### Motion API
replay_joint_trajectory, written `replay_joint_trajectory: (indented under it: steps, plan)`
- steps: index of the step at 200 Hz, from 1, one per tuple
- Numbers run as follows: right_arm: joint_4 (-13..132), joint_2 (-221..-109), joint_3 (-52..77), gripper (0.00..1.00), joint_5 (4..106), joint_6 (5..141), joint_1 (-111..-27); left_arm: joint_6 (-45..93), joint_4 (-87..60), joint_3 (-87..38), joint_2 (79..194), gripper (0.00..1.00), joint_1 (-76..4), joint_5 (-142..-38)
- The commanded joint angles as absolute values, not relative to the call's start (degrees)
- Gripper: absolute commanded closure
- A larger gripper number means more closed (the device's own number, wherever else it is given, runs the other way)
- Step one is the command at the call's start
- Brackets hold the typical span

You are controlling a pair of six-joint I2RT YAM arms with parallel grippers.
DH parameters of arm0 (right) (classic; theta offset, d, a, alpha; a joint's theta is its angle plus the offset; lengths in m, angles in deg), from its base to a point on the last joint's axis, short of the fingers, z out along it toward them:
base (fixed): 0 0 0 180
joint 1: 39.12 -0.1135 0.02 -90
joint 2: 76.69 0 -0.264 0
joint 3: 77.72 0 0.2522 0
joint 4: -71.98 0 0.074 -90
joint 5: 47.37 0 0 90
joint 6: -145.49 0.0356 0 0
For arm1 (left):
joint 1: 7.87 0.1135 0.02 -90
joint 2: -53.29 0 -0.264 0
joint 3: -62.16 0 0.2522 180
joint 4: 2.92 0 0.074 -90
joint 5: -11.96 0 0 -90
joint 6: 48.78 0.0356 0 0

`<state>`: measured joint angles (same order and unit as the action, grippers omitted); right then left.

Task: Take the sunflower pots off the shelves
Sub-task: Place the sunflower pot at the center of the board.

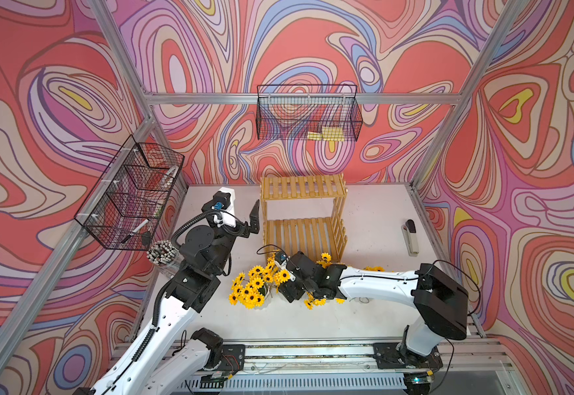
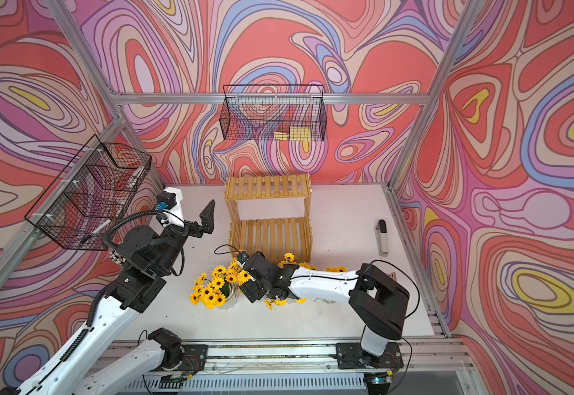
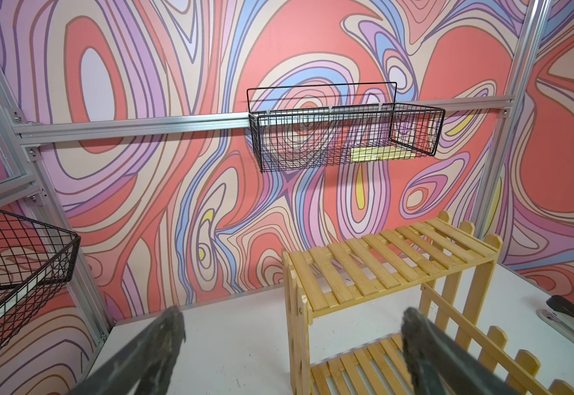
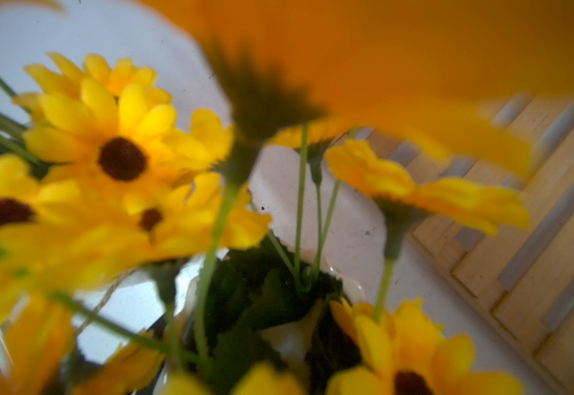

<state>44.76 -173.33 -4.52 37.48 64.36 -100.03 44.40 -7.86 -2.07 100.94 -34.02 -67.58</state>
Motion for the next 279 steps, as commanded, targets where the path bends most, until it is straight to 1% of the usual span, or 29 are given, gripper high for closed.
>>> replay_joint_trajectory:
  steps: [1,38,67,110,119,189,245,279]
  plan:
    - [46.85,-171.96,-4.96,0.39,36.87,65.1,-100.56,44.65,-7.75,-2.13,100.66,0.0,-33.53,-67.98]
    - [46.65,-171.96,-4.94,0.3,36.74,65.14,-100.64,44.76,-7.77,-2.0,100.75,0.0,-33.54,-68.03]
    - [46.12,-171.53,-4.62,0.17,36.76,65.07,-100.68,44.78,-7.8,-2.04,100.74,0.0,-33.53,-67.93]
    - [45.47,-171.08,-4.37,0.07,35.96,64.5,-100.78,44.99,-7.8,-2.01,100.75,0.0,-33.57,-67.88]
    - [45.47,-170.93,-4.44,0.02,36.02,64.32,-100.76,44.98,-7.83,-2.0,100.67,0.0,-33.58,-67.8]
    - [44.24,-168.94,-3.84,0.02,35.16,63.18,-100.91,45.11,-8.0,-2.05,100.5,0.0,-33.59,-67.85]
    - [42.39,-160.82,-3.42,0.02,33.95,61.5,-100.91,45.56,-8.29,-2.06,100.13,0.0,-33.56,-66.75]
    - [40.36,-156.06,-1.62,0.02,32.57,61.5,-99.4,45.35,-9.35,-2.82,100.91,0.0,-33.54,-64.5]
